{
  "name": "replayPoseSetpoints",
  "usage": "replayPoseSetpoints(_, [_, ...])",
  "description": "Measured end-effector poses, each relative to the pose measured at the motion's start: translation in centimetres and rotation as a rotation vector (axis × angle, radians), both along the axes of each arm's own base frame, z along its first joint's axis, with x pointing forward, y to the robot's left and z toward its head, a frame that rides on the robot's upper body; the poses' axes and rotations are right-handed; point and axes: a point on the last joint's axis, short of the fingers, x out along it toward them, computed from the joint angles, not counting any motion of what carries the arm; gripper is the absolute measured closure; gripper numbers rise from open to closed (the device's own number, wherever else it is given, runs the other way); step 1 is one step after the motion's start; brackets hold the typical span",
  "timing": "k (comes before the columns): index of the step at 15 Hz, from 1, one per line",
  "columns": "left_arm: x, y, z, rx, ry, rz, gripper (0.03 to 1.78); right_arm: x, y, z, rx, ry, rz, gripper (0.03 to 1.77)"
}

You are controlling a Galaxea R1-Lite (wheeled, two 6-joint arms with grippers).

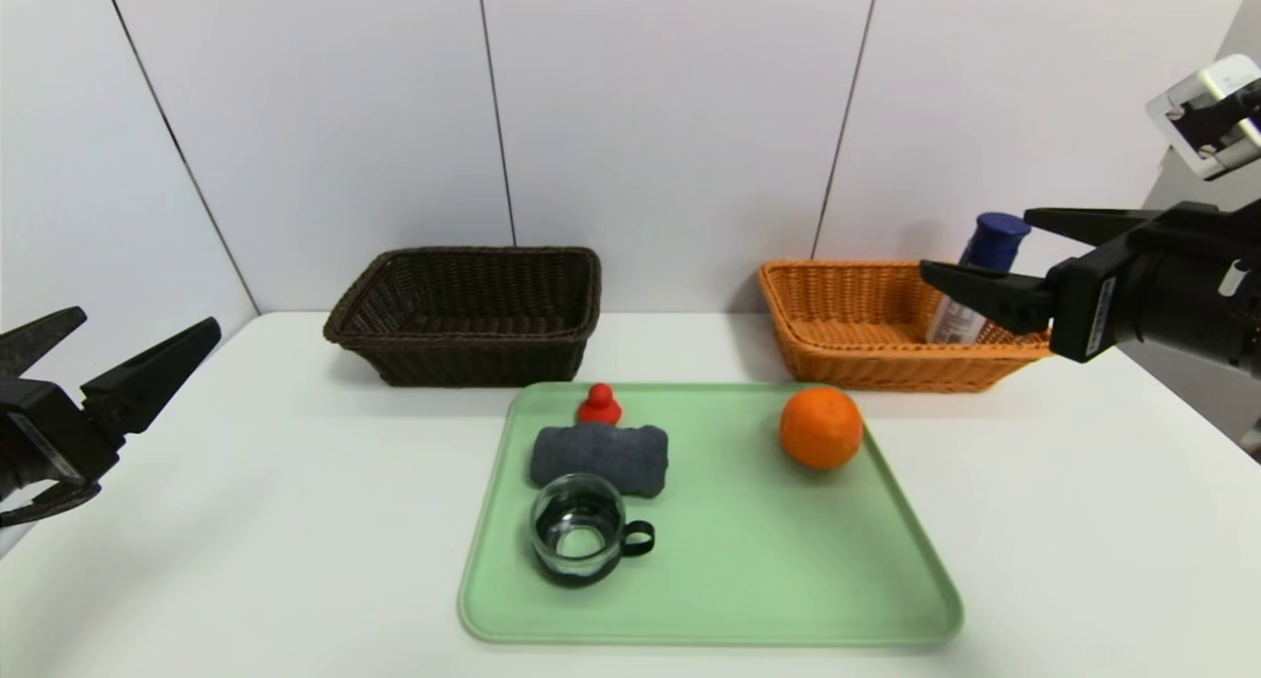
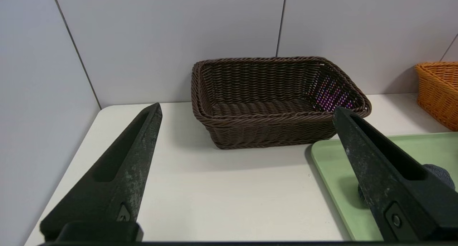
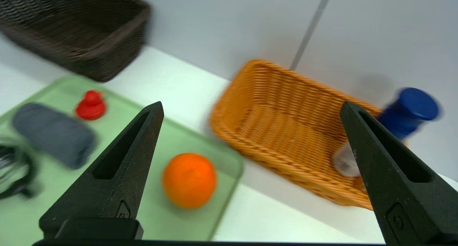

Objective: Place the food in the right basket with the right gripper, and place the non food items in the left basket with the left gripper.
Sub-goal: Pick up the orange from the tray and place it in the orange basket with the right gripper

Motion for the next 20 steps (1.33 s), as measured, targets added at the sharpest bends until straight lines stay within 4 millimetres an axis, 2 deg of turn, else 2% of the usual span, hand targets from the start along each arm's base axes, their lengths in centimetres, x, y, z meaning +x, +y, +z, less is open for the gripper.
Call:
replayPoseSetpoints(5, [-0.6,0.0,-0.2,0.002,0.015,0.000,0.12,-0.3,2.0,-1.1,-0.039,0.140,0.090,0.11])
replayPoseSetpoints(12, [-1.5,0.0,-0.2,0.002,0.015,0.002,0.12,2.4,3.4,-4.1,-0.081,0.268,0.099,0.11])
replayPoseSetpoints(15, [-2.2,0.0,-0.5,0.003,0.045,0.002,0.12,3.3,4.1,-5.6,-0.094,0.373,0.100,0.11])
replayPoseSetpoints(20, [-2.7,0.0,-0.5,0.005,0.032,0.003,0.12,4.4,4.7,-6.1,-0.137,0.517,0.095,0.11])
